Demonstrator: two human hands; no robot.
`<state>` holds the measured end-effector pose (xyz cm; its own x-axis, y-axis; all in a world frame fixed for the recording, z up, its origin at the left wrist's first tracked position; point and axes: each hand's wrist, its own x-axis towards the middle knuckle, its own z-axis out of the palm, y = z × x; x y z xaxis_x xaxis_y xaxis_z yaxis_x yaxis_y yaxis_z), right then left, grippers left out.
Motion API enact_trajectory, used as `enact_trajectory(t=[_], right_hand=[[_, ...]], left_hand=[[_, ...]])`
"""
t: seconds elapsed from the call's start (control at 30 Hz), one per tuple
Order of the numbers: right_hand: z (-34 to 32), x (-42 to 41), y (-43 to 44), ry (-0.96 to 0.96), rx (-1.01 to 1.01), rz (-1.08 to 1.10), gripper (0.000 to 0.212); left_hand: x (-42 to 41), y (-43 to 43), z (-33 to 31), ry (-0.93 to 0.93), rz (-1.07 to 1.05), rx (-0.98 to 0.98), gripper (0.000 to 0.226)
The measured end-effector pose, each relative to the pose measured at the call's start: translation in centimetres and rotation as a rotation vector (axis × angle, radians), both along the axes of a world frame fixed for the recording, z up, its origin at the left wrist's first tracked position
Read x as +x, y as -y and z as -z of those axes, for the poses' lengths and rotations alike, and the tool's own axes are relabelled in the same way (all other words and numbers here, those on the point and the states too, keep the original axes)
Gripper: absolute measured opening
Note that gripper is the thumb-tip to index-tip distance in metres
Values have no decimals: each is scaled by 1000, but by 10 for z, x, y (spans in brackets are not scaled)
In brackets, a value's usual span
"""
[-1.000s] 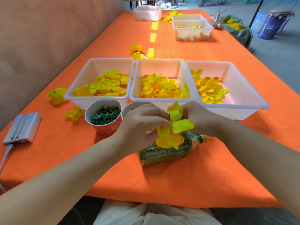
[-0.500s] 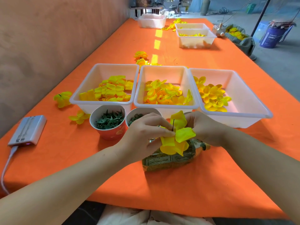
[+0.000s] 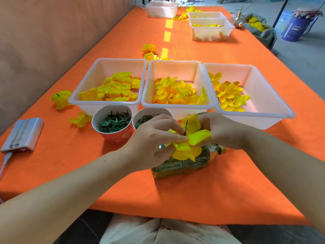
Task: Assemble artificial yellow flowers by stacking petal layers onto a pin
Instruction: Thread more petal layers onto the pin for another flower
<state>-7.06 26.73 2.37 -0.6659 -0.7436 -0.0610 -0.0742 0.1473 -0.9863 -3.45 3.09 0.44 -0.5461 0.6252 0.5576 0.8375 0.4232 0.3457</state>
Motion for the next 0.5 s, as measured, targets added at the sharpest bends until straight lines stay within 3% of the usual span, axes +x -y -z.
enact_trajectory(t=[0.23,0.3,0.4,0.5], right_hand=[[-4,0,1,61,3,-13,17],[-6,0,2,57,-8,-37,25],[-7,1,5,63,-17,-62,34],[-6,0,4,73,-20,-63,28]], left_hand=[[-23,15,31,85,13,-101,34],[-26,17,33,93,22,-120,34],[-21,16,27,114,44,-96,34],[-13,11,14,94,76,-32,32]])
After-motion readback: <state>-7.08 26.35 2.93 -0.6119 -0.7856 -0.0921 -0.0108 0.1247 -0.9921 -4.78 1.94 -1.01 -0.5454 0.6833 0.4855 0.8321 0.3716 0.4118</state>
